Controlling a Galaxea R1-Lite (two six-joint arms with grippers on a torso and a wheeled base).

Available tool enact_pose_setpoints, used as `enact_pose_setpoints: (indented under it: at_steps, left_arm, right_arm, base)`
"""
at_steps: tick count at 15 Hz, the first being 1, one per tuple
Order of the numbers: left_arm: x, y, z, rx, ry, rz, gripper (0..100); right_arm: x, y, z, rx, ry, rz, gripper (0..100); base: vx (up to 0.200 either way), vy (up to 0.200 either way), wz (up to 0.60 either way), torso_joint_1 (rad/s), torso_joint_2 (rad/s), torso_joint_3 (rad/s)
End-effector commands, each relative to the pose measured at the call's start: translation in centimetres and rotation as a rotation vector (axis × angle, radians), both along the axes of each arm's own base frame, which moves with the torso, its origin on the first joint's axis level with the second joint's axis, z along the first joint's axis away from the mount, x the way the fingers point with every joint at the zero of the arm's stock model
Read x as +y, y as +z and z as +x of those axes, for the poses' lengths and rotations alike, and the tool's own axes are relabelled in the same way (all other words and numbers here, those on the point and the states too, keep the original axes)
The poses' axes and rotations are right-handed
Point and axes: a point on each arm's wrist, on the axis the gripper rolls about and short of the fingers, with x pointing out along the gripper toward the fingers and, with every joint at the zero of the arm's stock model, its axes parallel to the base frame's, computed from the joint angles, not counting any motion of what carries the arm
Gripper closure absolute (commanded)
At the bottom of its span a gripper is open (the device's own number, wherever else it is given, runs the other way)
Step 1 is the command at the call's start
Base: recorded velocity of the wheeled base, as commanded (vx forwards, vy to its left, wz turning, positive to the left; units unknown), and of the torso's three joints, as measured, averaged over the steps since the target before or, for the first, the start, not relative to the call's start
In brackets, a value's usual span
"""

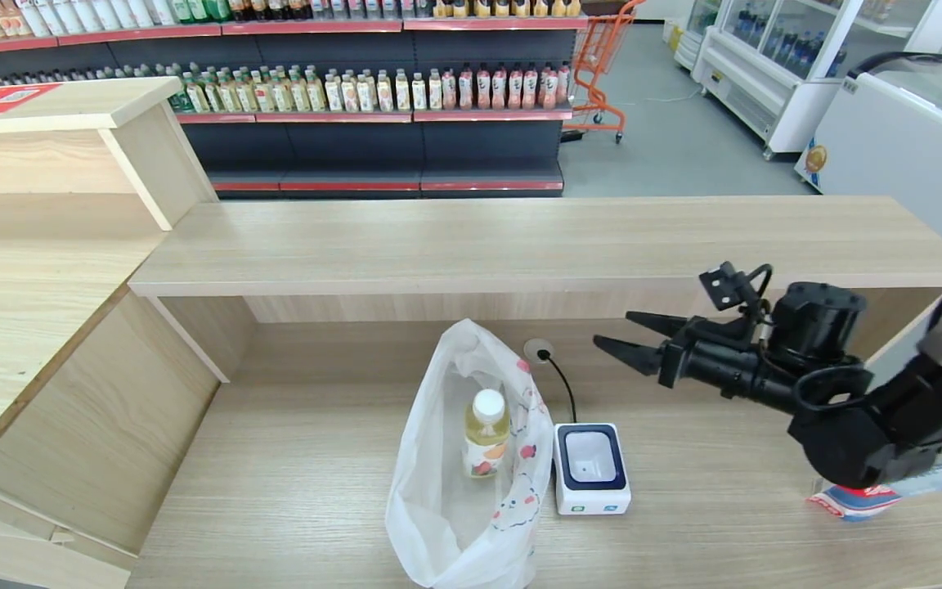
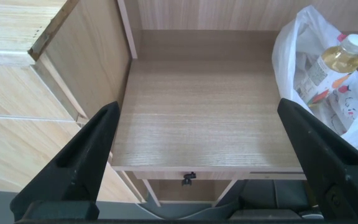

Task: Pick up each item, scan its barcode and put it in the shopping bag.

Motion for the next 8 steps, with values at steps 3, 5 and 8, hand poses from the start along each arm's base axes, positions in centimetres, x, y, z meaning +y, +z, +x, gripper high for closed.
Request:
enact_pose_setpoints:
  at_steps: [3,5,8]
  left_arm:
    - [0.0,0.0,0.0,-0.001,0.000,-0.001,0]
    - [0.0,0.0,0.0,-0.001,-0.001,0.000,0]
    - [0.0,0.0,0.0,-0.001,0.000,0.000,0]
  right_arm:
    - [-8.6,6.0,-11.2,0.093,-0.331,-0.048,0]
    - [-10.8,6.7,-14.1,0.251,-0.451,-0.041,0]
    - [-12.4,6.5,-15.4,0.304,-0.539,-0.026,0]
  base:
    - [0.000,0.000,0.00,0.000,0.00,0.000]
    - [0.000,0.000,0.00,0.000,0.00,0.000]
    - [0.000,0.000,0.00,0.000,0.00,0.000]
